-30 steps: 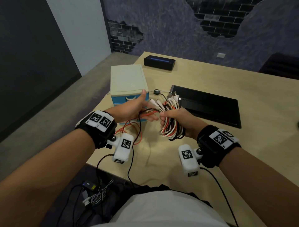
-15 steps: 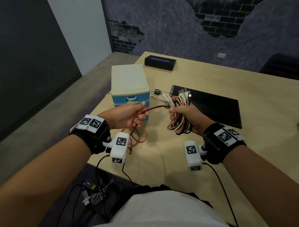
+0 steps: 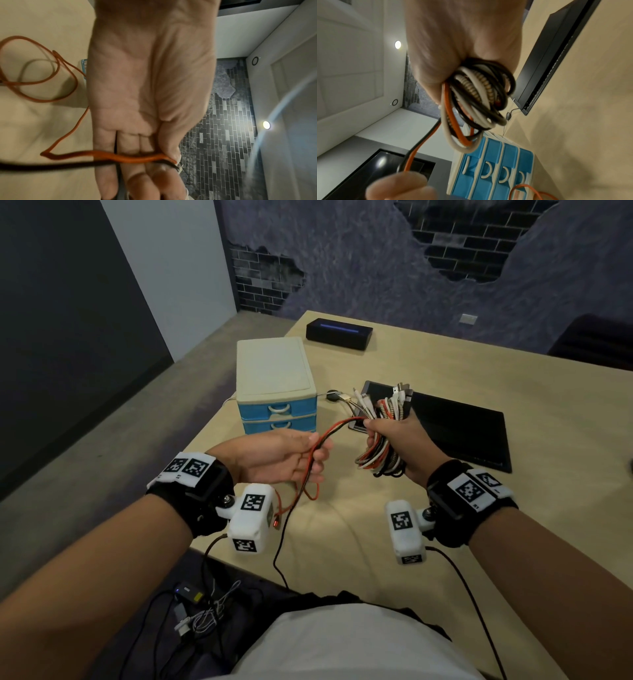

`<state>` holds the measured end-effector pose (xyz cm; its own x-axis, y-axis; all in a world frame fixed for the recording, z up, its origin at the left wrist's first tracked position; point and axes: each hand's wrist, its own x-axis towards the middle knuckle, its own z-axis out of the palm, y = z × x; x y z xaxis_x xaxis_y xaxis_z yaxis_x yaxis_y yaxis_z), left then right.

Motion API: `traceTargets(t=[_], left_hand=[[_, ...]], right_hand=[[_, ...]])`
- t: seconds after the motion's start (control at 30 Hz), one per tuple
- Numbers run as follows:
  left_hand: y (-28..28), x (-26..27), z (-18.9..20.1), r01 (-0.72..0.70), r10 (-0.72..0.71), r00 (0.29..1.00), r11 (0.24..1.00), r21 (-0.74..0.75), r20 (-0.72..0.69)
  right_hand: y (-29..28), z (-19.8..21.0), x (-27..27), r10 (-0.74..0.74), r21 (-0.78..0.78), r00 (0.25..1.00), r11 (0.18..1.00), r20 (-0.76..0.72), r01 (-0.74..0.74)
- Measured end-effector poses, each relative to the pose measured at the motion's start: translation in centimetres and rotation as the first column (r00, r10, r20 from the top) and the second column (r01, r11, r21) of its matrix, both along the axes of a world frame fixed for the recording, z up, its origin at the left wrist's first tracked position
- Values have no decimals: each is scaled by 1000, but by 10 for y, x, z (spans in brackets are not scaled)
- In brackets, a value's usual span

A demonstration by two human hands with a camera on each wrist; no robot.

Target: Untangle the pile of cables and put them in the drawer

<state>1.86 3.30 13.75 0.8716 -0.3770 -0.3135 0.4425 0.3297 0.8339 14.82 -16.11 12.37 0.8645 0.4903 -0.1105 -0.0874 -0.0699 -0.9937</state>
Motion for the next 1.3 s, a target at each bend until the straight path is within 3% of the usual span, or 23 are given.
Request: traceTargets(t=[0.13,0.27,0.37,0.57,0.7,0.93,1.07,1.2,1.3], left_hand=[[-6,0,6,107,-107,994,994,-1,31],[-12,0,9,172,-186,982,952,252,31],[-22,1,11,36,-66,994,950,309,88],[-46,15,17,-237,187,954,949,210,235],[-50,21,23,-247,207,961,940,236,184],[-51,24,28,-204,192,979,953,222,74],[-48,23,24,-146,132,989,953,266,69],[-50,17,25,-63,42,997,929,365,65],[-48,10,20,20,-38,998,926,377,40]], right_hand=[[6,-2,-1,-27,11,999,1000,38,27],[7,-1,-4,-31,37,998,999,57,28],[6,-1,-5,-12,57,998,998,56,9],[14,-5,-16,38,82,999,996,22,-40],[17,-3,-25,53,140,996,989,-70,-43],[14,17,-34,224,227,958,957,-177,-182],[10,21,-35,178,156,981,974,-78,-165],[16,22,-24,35,3,987,999,154,-36],[13,22,-12,-93,0,980,996,175,94]])
